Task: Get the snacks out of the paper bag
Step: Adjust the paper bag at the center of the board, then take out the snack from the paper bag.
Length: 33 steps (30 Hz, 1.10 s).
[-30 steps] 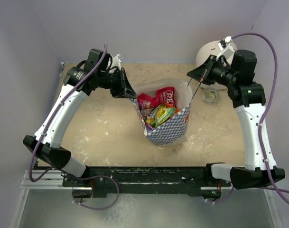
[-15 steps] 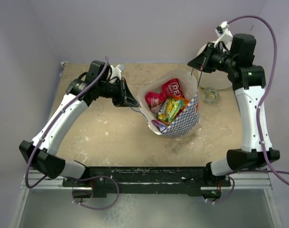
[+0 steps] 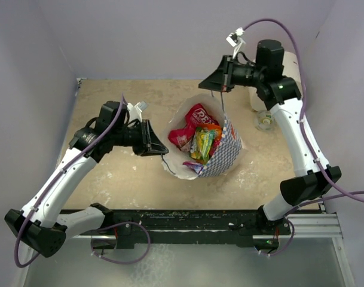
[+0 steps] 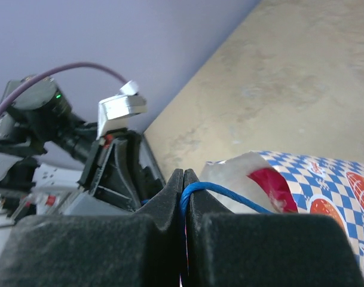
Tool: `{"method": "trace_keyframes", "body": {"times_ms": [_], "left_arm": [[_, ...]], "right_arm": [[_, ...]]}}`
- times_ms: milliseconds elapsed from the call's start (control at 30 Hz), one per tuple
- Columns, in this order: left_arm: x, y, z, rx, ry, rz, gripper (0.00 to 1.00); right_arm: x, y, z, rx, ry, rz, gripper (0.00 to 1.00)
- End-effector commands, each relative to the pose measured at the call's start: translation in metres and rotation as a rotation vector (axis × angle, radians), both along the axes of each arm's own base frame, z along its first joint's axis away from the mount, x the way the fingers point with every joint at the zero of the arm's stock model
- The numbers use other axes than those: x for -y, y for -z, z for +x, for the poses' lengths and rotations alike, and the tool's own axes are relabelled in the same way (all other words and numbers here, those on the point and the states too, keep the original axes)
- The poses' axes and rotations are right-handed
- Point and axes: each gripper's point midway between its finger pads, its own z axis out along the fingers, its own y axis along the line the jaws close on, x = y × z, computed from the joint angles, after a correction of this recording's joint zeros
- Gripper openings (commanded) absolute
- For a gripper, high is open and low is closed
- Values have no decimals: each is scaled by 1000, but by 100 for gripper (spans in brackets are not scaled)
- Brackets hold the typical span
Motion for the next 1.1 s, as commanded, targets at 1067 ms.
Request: {"method": "trace_keyframes", "body": {"times_ms": [1067], "left_arm": [[75, -5, 88, 782, 10, 623, 48]], "right_arm": [[-9, -51, -57, 130, -2, 118, 0]]}}
